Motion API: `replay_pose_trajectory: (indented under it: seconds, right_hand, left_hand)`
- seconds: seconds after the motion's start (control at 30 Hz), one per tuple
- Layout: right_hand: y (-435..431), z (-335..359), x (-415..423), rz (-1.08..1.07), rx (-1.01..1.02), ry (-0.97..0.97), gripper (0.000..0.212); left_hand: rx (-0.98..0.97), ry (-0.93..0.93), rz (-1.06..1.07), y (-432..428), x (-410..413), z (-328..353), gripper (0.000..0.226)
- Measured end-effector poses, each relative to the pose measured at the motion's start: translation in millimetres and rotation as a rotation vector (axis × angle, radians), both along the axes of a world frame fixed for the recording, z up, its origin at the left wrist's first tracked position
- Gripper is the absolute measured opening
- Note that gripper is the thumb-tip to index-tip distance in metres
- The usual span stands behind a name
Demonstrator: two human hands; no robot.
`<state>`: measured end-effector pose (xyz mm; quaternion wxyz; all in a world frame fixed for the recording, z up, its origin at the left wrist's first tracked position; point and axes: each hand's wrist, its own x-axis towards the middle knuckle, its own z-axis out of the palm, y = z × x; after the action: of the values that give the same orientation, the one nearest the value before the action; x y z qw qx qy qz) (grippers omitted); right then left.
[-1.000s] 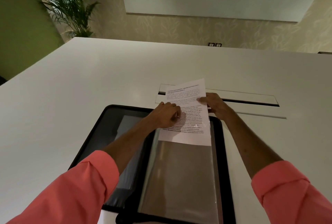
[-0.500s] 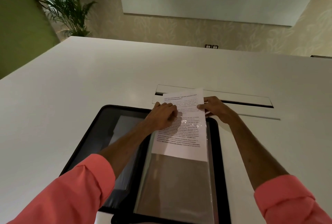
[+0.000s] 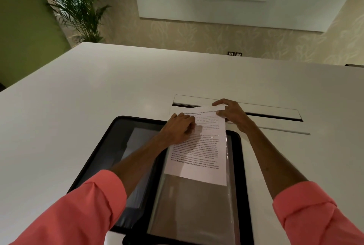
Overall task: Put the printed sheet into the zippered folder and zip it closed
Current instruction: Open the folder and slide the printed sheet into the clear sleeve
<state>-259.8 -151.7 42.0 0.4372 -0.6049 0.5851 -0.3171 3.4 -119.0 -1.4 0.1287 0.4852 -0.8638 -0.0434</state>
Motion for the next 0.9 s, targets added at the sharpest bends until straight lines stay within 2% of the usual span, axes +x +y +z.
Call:
replay_pose_trajectory:
  seconds: [0.23,0.5,0.67,0.9]
  right_hand:
    - [-0.4,8.2,-3.4,0.143,0.107,0.173,0.020]
    - [4.6,6.2,3.6,0.209,0.003,0.248,0.022]
    - [6.9,7.7,-1.2,0.268,0.013,0.323,0.022]
    - [22.9,3.8,15.5,0.291,-0.112,0.486,0.025]
  left_hand:
    - [-0.002,0.012,-0.011,4.4,-1.3,1.2,0.015]
    - [0.099,0.042,-0.052,3.1,-0.1,-0.6,0.022]
    - [0.037,0.043,-0.074,6.0,-2.1,-2.1,0.015]
    - [-0.021,0.030,-0.106,6.1,-0.2,-4.6,0.015]
